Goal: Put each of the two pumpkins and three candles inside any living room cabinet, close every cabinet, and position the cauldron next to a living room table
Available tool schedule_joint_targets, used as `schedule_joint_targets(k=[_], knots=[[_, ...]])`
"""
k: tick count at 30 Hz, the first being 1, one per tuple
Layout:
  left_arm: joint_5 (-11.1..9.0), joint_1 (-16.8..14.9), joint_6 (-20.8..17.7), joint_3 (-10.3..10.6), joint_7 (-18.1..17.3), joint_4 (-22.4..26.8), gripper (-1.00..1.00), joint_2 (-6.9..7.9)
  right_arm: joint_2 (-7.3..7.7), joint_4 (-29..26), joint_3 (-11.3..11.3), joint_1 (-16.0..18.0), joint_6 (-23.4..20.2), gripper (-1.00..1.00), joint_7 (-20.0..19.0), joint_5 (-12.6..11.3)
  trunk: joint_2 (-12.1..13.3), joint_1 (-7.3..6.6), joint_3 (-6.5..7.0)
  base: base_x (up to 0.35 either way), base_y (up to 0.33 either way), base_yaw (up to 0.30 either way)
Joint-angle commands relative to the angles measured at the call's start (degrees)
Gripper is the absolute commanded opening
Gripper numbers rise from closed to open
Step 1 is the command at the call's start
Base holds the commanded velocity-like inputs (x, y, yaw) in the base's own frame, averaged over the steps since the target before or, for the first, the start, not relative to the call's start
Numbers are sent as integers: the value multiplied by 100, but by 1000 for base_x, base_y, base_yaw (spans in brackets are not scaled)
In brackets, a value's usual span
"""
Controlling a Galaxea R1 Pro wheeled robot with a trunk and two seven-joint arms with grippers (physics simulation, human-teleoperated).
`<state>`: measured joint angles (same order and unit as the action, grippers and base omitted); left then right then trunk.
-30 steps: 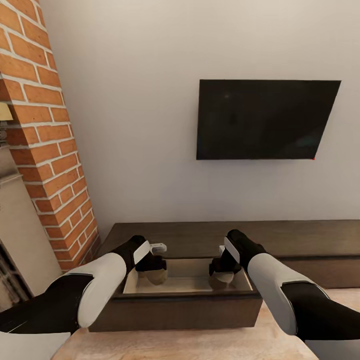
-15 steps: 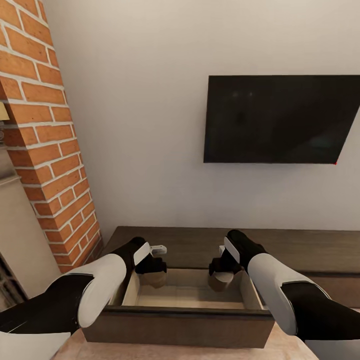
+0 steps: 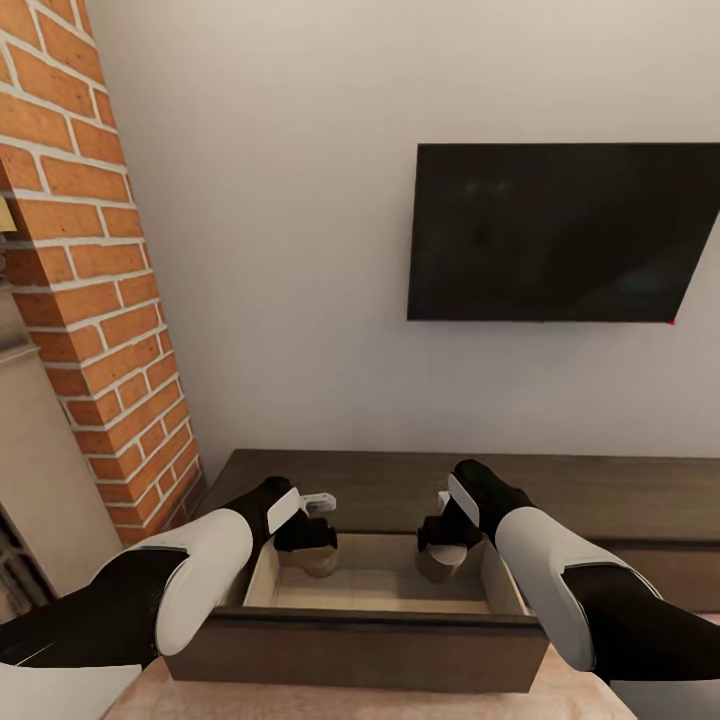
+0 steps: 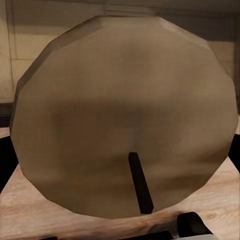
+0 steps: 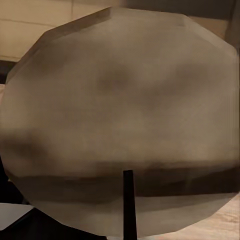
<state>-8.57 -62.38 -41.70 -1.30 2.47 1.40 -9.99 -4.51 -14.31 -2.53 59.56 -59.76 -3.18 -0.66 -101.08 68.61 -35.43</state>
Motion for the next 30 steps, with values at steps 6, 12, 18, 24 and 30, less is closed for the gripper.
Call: schedule_joint_targets(k=[6, 12, 18, 24, 30], knots=[[24, -2, 323, -11, 17, -13, -100, -1, 2, -3, -28, 3, -24, -100, -17, -13, -245, 132, -128, 0, 0, 0], [345, -2, 430, -11, 40, -58, -100, -1, 2, -3, -20, -3, 170, -100, -14, -10, -486, 264, -256, 0, 0, 0], [396, -2, 565, -11, 35, -67, -100, -1, 2, 5, -20, -5, 616, -100, -8, 4, -727, 395, -366, 0, 0, 0], [399, -2, 721, -11, 27, -112, -100, -1, 2, 6, -20, -6, 653, -100, -7, 4, -967, 527, -474, 0, 0, 0], [401, -2, 842, -11, 26, -121, -100, -1, 2, 6, -20, -6, 658, -100, -7, 5, -1208, 659, -582, 0, 0, 0]])
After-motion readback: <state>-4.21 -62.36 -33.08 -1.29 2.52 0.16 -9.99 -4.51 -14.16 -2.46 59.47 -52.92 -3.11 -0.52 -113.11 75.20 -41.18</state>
